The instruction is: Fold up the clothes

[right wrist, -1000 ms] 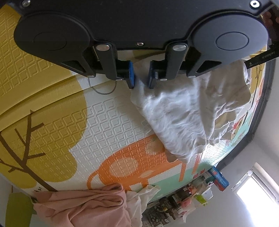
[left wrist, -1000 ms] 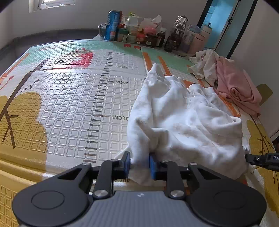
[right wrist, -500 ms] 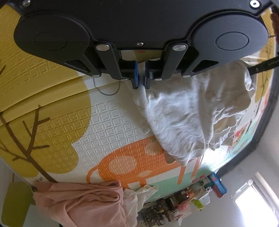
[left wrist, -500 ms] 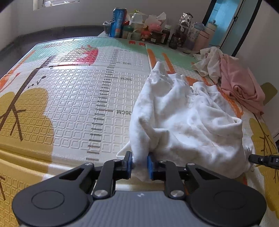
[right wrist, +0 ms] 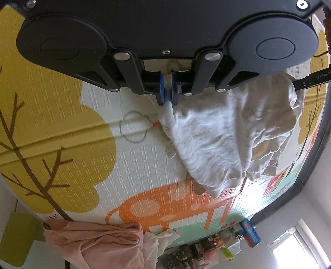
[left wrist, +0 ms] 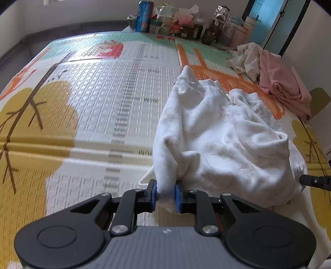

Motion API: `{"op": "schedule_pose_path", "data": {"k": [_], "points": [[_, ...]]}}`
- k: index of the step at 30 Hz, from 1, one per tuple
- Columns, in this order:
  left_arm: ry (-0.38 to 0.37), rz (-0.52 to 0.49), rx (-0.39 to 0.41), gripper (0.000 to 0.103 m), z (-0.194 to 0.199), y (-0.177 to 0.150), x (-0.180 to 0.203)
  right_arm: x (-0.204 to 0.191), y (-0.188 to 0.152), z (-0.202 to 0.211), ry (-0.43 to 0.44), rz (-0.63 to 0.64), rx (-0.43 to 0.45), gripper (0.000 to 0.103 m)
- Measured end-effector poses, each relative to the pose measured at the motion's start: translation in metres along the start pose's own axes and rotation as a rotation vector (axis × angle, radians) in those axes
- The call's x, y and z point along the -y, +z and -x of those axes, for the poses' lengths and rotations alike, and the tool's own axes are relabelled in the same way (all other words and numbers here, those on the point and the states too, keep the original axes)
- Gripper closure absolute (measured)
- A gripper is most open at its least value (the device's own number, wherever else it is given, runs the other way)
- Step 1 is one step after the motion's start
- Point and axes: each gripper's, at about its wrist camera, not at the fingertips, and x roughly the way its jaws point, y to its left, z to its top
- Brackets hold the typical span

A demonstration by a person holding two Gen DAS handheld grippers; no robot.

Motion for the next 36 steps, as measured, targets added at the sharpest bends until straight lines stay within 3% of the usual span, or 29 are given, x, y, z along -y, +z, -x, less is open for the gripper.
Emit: {"op": "schedule_pose_path", "data": {"k": [17,23,26,29,32,36], "points": [[0.027,-0.016,-0.061,0.081,0.036,-0.059,0.007,0.003,-0.057,0.037,-0.003,0.047,-0.098,0.096],[0.049,-0.032,-0.033,0.079,0.054,-0.061,0.011,0.001,-0.049,0.061,0.004,0.051,-0.031,0.083],[0.073,-0.071,0.025,0.077,0.071,-0.058,0.020,-0.010,-0.039,0.079,0.020,0.093,0.029,0.080],[0.030,-0.108,0.089,0.075,0.086,-0.053,0.033,-0.027,-0.031,0.092,0.105,0.139,0.054,0.081],[-0.048,-0.149,0.134,0.075,0.095,-0.045,0.051,-0.044,-0.026,0.099,0.201,0.181,0.055,0.090],[-0.140,-0.202,0.144,0.078,0.091,-0.041,0.074,-0.066,-0.030,0.097,0.273,0.243,0.027,0.094]]}}
